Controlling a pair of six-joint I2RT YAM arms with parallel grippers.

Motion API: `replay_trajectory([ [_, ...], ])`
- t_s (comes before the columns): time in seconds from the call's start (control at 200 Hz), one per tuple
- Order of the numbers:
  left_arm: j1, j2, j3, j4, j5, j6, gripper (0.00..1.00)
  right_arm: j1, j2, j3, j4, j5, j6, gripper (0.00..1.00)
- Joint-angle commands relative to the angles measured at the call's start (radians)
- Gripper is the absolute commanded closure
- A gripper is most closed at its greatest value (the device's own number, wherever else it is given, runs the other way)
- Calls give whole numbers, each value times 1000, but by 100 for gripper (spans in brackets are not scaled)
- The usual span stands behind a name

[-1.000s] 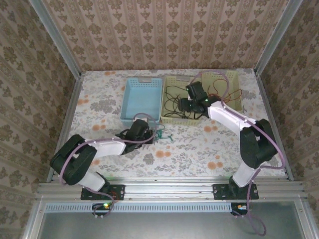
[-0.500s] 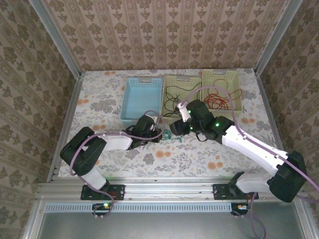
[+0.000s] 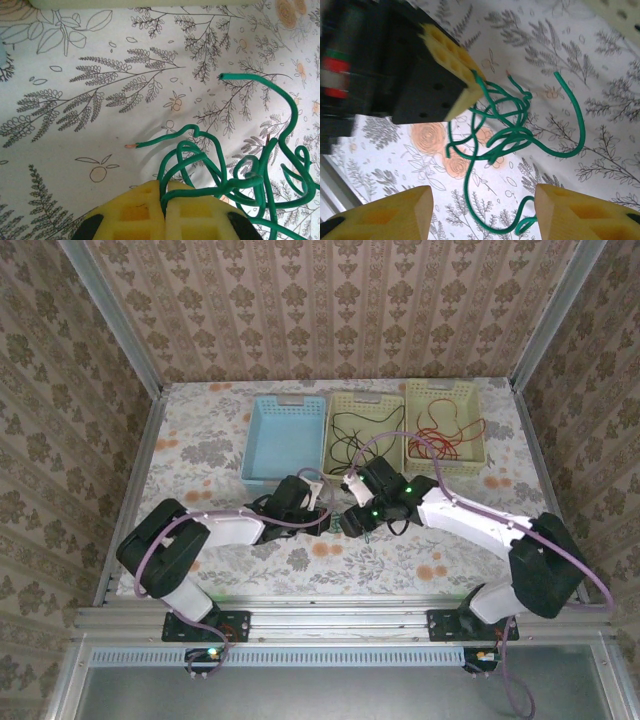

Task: Untangle the cables

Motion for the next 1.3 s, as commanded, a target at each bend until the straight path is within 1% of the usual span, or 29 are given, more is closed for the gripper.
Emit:
replay_trajectory([
  [0.0,9,-29,-12,12,27,10,100,-28,25,28,-18,18,12,42],
  [0.07,11,-29,-14,11,16,6,100,-40,46,36,-52,35,20,42],
  [0.145,14,-29,-15,15,9,4,100,-38,59,33,-79,26,12,42],
  [0.285,19,-22,-14,20,-1,-1,100,-22,60,15,-103,-48,-16,41],
  [0.395,23,-14,-9,21,-2,-2,100,-3,51,10,-109,-80,-31,40],
  [0.53,23,-12,-5,19,6,0,100,8,83,27,-110,-63,-41,40],
  [0.595,24,-12,-1,17,14,1,100,13,108,41,-108,-35,-42,40],
  [0.74,23,-14,5,9,24,-2,100,16,140,63,-75,-12,-47,41],
  [0.785,23,-15,5,7,24,-2,100,18,147,66,-66,-10,-48,44],
  [0.835,24,-15,6,3,24,-3,100,18,151,68,-36,-13,-48,50],
  [0.95,24,-14,13,-13,12,-8,100,17,152,71,-22,-10,-47,79],
  [0.97,25,-15,14,-16,7,-9,100,17,147,69,-20,-3,-44,82],
  [1.04,26,-16,10,-22,-7,-15,100,15,116,48,-9,17,-31,85],
  [1.135,31,-17,0,-23,-17,-23,100,-13,58,20,-5,51,2,92],
  [1.225,36,-18,-14,-26,-24,-28,100,-71,-7,-8,1,57,51,95],
  [1.295,40,-20,-27,-26,-34,-34,100,-130,-66,-36,14,35,97,97],
])
